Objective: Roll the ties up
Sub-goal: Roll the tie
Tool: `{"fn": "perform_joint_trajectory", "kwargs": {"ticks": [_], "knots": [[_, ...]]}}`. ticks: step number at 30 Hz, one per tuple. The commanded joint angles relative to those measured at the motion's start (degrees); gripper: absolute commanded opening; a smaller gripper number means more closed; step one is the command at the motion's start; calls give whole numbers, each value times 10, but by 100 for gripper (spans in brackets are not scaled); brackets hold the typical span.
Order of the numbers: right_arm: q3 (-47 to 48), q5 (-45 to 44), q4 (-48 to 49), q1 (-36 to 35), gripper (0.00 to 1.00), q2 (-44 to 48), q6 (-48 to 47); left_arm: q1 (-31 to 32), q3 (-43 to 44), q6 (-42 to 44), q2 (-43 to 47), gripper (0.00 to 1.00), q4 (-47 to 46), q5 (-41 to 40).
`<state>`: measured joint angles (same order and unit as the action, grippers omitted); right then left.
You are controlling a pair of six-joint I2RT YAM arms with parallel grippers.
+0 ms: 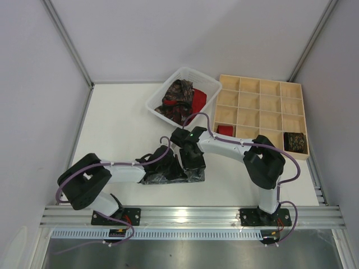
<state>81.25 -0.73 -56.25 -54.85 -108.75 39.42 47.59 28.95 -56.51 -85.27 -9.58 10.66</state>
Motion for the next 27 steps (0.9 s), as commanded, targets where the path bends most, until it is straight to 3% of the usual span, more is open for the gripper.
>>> {"fn": "perform_joint_trajectory", "kwargs": {"ticks": [1, 11, 22, 27], "knots": [[12, 25, 31, -3, 50, 21, 6, -1, -14, 11, 12, 1, 10, -13], [-113, 162, 218, 40, 50, 78, 35, -1, -18, 15, 52, 1, 47, -27], [-235, 219, 429, 72, 49, 125, 87, -1, -30, 24, 103, 2, 109, -37], [-248, 236, 447, 75, 45, 102, 89, -1, -35, 24, 135, 1, 148, -46]]}}
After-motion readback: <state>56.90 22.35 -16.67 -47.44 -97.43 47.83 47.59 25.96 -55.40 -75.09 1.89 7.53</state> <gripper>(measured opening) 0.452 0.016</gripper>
